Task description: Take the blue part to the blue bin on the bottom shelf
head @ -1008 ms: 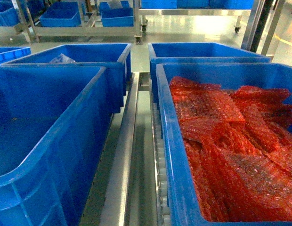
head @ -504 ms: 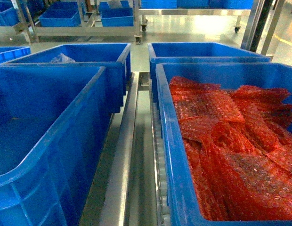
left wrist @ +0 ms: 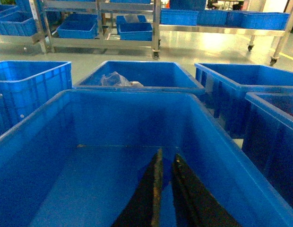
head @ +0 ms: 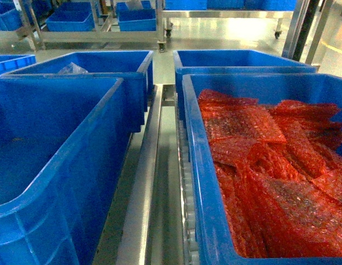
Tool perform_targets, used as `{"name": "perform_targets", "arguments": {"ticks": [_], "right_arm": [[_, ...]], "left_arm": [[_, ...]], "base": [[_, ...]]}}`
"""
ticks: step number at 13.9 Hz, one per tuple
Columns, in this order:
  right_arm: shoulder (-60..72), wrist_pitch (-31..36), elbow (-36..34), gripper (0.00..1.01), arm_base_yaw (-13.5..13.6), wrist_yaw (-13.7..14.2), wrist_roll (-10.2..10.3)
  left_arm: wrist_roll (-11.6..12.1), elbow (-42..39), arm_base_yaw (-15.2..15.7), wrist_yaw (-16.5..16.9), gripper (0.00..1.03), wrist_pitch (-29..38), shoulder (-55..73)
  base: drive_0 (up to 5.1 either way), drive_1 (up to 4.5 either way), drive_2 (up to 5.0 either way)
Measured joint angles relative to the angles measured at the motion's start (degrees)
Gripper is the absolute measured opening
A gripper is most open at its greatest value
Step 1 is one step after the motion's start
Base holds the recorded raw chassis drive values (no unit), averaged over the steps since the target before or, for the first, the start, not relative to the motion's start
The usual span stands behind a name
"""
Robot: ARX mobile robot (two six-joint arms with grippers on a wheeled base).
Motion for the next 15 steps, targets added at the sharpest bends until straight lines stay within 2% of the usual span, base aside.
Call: {"name": "perform_targets", "arguments": {"ticks": [1, 2, 5, 7, 15], "right_arm": [[0.0, 0.0, 0.0, 0.98, 0.0, -0.02, 0.0], [0.0, -0.02, 0.0, 0.98, 0.0, 0.02, 0.02], [0.0, 0.02, 0.0, 0.98, 0.0, 0.0, 0.0], [0.0, 0.0, 0.0, 0.98, 0.0, 0.0, 0.0], [0.0, 0.02, 0.0, 0.98, 0.0, 0.0, 0.0]], "left_arm": [[0.09, -1.05, 3.17, 4.22, 0.02, -1.51, -2.67], [0.13, -2.19, 5.79, 4.81, 0.02, -3.04, -5.18], [0.17, -3.98, 5.35, 5.64, 0.02, -7.74, -11.8], [0.17, -5.92, 5.35, 5.68, 0.02, -7.69, -14.19], [0.17, -5.92, 5.35, 5.66, 0.02, -19.96, -27.02]], "base": [[0.0, 0.0, 0.0], [0.0, 0.0, 0.0], [0.0, 0.0, 0.0], [0.0, 0.0, 0.0], [0.0, 0.0, 0.0]]}}
